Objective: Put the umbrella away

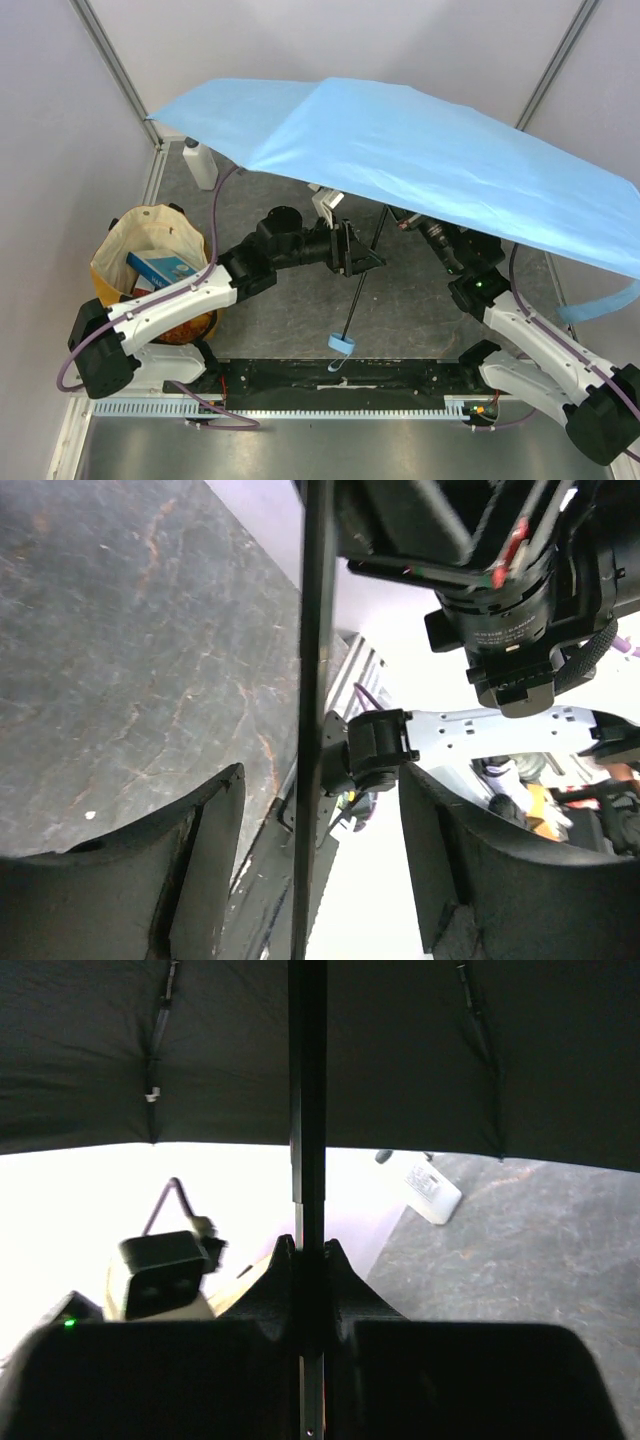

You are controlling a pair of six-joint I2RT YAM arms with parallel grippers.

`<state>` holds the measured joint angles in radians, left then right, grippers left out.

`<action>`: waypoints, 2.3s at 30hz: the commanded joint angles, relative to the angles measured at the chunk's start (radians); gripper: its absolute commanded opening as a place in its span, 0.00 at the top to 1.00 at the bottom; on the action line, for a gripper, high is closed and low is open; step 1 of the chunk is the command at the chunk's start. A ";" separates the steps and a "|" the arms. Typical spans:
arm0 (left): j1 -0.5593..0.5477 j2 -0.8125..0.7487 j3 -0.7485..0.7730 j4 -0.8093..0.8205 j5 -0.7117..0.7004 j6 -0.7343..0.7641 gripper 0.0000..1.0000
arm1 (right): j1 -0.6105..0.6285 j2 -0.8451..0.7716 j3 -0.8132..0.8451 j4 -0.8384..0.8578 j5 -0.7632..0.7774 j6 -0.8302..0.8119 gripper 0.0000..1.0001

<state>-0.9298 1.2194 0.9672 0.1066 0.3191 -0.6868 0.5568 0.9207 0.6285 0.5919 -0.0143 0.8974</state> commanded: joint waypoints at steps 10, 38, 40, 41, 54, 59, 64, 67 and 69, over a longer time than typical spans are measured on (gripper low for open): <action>0.003 0.049 -0.007 0.176 0.126 -0.083 0.86 | -0.009 -0.049 0.039 0.178 -0.053 0.051 1.00; -0.075 0.000 -0.050 0.242 -0.064 -0.125 0.98 | -0.040 0.070 0.286 -0.104 0.310 0.159 0.35; -0.073 -0.001 -0.050 0.240 -0.069 -0.123 0.98 | -0.038 0.087 0.300 -0.095 0.297 0.159 0.36; -0.072 -0.003 -0.050 0.240 -0.069 -0.123 0.98 | -0.038 0.093 0.303 -0.092 0.300 0.159 0.36; -0.087 0.003 -0.048 0.228 -0.078 -0.109 0.98 | -0.051 0.142 0.330 -0.072 0.361 0.175 0.48; -0.095 0.009 -0.047 0.217 -0.091 -0.103 0.98 | -0.054 0.150 0.329 -0.052 0.373 0.181 0.48; -0.109 0.015 -0.039 0.209 -0.100 -0.092 0.98 | -0.060 0.165 0.339 -0.044 0.366 0.195 0.49; -0.115 0.020 -0.035 0.205 -0.106 -0.086 0.98 | -0.064 0.172 0.338 -0.040 0.363 0.202 0.51; -0.119 0.023 -0.033 0.200 -0.109 -0.083 0.98 | -0.069 0.172 0.339 -0.037 0.358 0.204 0.52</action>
<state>-1.0321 1.2537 0.9096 0.2699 0.2256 -0.7849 0.5037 1.0843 0.9245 0.5224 0.3138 1.0817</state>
